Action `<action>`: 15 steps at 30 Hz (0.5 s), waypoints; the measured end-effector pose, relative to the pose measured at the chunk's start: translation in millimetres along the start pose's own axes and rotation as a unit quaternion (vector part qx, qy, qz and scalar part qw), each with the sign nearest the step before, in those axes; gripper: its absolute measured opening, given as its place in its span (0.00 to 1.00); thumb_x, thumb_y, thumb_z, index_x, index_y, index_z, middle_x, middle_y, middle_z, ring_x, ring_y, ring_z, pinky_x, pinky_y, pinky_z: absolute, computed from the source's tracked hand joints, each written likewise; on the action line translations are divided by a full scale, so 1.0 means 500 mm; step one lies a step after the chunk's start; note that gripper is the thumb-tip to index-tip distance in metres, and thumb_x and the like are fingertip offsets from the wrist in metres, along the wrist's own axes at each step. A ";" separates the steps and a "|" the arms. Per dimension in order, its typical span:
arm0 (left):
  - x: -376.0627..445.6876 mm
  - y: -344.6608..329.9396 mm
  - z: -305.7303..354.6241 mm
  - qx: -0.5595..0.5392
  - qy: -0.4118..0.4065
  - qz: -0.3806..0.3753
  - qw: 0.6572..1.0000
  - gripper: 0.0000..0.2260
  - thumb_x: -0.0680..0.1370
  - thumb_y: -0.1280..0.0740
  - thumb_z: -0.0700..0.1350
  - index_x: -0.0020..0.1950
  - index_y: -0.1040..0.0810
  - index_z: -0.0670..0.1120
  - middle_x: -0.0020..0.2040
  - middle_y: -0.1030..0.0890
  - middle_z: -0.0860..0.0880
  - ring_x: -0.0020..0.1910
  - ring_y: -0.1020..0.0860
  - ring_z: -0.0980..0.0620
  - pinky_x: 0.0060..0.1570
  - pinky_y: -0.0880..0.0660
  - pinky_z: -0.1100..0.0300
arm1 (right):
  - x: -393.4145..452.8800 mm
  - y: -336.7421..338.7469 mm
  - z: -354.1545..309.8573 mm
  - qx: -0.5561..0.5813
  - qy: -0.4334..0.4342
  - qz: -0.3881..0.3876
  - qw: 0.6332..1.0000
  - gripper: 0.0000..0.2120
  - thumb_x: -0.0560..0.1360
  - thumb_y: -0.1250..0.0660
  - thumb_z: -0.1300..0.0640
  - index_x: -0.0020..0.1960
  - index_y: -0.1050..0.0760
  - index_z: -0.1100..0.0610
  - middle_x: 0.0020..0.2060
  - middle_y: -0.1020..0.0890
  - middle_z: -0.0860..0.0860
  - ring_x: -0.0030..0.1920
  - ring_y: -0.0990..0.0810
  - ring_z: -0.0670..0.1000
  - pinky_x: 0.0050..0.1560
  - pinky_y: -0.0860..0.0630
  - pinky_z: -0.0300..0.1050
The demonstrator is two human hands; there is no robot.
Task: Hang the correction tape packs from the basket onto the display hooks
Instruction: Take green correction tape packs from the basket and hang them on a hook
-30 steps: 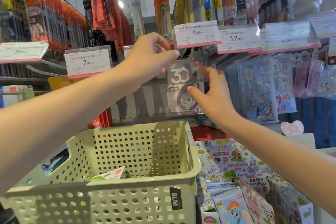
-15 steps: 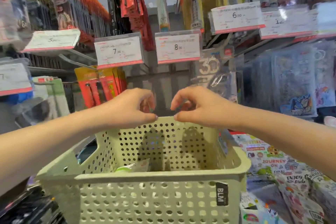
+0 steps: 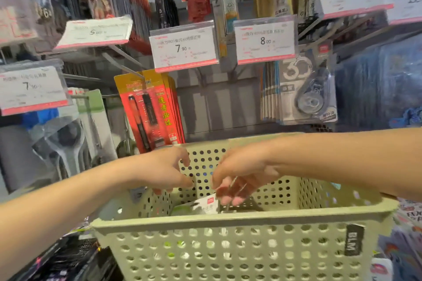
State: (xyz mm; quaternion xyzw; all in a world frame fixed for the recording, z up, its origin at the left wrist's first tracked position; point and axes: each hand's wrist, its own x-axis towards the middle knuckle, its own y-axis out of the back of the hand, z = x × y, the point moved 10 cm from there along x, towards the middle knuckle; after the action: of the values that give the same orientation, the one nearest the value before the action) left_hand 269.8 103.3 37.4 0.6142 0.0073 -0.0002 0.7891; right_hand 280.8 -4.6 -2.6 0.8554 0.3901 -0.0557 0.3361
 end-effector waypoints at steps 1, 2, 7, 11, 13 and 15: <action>0.003 -0.006 -0.007 0.001 -0.001 -0.004 1.000 0.19 0.73 0.31 0.50 0.61 0.34 0.50 0.47 0.21 0.47 0.38 0.22 0.52 0.32 0.23 0.61 | 0.015 -0.011 0.012 0.004 -0.027 -0.012 1.000 0.03 0.77 0.39 0.62 0.49 0.32 0.62 0.38 0.24 0.56 0.34 0.24 0.49 0.34 0.25 0.38; 0.005 -0.011 -0.009 0.004 -0.003 -0.007 1.000 0.20 0.73 0.32 0.50 0.62 0.34 0.50 0.48 0.21 0.48 0.39 0.22 0.52 0.35 0.23 0.60 | 0.027 -0.021 0.025 0.001 -0.052 -0.020 0.998 0.03 0.77 0.40 0.62 0.48 0.32 0.61 0.38 0.24 0.55 0.35 0.25 0.49 0.34 0.25 0.38; 0.016 -0.018 -0.014 -0.041 -0.015 -0.002 0.999 0.19 0.74 0.32 0.49 0.62 0.33 0.51 0.49 0.21 0.49 0.34 0.23 0.55 0.32 0.24 0.63 | 0.077 -0.032 0.069 -0.029 -0.134 0.009 0.991 0.04 0.77 0.39 0.59 0.46 0.33 0.60 0.38 0.28 0.53 0.36 0.29 0.48 0.33 0.31 0.38; 0.022 -0.010 -0.019 -0.089 -0.019 0.014 0.996 0.19 0.74 0.32 0.47 0.61 0.33 0.50 0.47 0.20 0.46 0.34 0.24 0.54 0.31 0.25 0.63 | 0.095 -0.035 0.079 0.015 -0.154 0.028 0.988 0.08 0.76 0.39 0.63 0.39 0.34 0.60 0.36 0.28 0.53 0.33 0.29 0.48 0.27 0.30 0.39; 0.023 -0.009 -0.018 -0.101 -0.019 0.017 0.995 0.18 0.74 0.32 0.47 0.60 0.33 0.50 0.47 0.20 0.46 0.34 0.24 0.53 0.31 0.25 0.62 | 0.097 -0.033 0.079 0.034 -0.154 0.035 0.987 0.09 0.77 0.40 0.64 0.38 0.33 0.59 0.35 0.28 0.53 0.32 0.29 0.47 0.24 0.30 0.37; 0.021 -0.007 -0.015 -0.105 -0.020 0.023 0.994 0.17 0.74 0.32 0.47 0.59 0.33 0.50 0.47 0.21 0.45 0.32 0.25 0.54 0.31 0.25 0.62 | 0.098 -0.035 0.078 0.056 -0.150 0.038 0.986 0.10 0.77 0.41 0.64 0.37 0.33 0.59 0.33 0.28 0.52 0.31 0.30 0.46 0.24 0.31 0.36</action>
State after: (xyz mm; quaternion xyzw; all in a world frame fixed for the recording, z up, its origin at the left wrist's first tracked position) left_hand 280.0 110.0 32.2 0.5276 -0.0225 0.0066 0.8492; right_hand 309.1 10.5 -59.2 0.8692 0.2984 -0.1925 0.3441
